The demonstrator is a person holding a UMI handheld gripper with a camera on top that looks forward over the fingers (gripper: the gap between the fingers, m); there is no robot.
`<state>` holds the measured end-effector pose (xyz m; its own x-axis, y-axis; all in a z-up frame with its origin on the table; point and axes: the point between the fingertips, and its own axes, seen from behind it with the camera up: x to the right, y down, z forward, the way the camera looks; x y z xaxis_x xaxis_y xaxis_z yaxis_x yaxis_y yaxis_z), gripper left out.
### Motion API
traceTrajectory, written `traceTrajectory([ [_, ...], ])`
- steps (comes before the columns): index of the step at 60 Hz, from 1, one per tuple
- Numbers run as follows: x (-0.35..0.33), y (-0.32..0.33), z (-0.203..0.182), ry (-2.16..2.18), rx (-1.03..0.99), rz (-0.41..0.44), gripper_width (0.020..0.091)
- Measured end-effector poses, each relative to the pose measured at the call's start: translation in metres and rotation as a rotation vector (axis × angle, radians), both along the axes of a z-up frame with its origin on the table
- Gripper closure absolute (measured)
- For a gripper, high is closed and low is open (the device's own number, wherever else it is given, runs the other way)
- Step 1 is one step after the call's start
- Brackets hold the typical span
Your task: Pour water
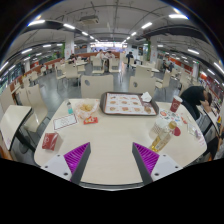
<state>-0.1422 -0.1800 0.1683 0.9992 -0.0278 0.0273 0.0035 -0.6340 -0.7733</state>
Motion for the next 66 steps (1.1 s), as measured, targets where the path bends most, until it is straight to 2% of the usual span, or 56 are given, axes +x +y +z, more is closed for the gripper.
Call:
traceTrajectory([
  [13, 0.059, -0.040, -0.025, -0.020, -0.001, -0.058, 0.0246],
  [27, 0.141, -0.051, -0.054, -0.061, 0.051, -0.123, 0.0249],
  [34, 0.178, -0.030, -0.068, -0.031, 0.103, -0.145, 0.0250],
  [49, 0.236, 0.057, -0.101, -0.015, 0.181, -0.162, 0.0270],
  [53, 0.243, 0.076, -0.109, -0.021, 0.198, -0.151, 0.0309],
  [55, 0.245, 0.084, -0.115, -0.022, 0.197, -0.145, 0.0353],
  [57, 0.244, 0.088, -0.118, -0.023, 0.203, -0.136, 0.0415],
  [61, 0.248, 0.094, -0.124, -0.031, 0.212, -0.133, 0.0589],
  [66, 0.246, 0.099, -0.122, -0.008, 0.233, -0.122, 0.0616],
])
